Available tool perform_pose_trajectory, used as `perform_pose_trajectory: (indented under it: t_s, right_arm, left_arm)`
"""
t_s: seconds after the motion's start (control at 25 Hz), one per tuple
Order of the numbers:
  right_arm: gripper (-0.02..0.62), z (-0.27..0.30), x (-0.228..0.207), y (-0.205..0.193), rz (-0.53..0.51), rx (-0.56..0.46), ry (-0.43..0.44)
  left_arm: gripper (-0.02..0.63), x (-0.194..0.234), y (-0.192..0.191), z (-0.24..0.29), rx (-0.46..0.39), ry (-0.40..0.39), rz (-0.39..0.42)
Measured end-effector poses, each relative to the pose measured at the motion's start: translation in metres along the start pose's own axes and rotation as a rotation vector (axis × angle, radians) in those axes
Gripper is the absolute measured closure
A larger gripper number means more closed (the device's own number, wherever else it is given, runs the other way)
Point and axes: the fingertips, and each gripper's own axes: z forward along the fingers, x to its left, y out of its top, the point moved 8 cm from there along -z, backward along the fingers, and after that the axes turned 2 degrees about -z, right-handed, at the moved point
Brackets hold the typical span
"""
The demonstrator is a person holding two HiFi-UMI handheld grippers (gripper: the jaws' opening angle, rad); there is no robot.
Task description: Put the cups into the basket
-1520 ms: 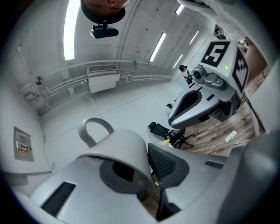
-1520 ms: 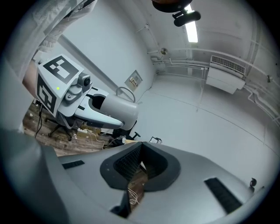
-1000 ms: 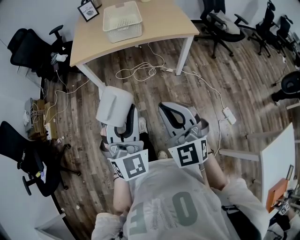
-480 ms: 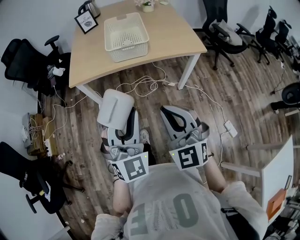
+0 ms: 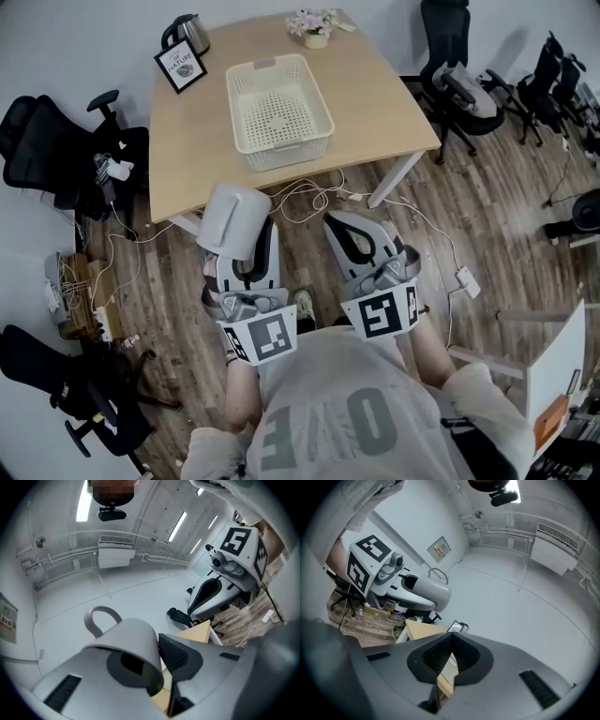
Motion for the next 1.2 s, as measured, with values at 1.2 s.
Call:
perform_pose_trajectory:
  t_s: [1.2]
  right_arm:
    - [0.597,0.251,-0.178,-0.103,0.046,-0.085,0.075]
  left_arm:
    - [0.528,0.069,-0.073,0.282,0.116,0.068,-0.003]
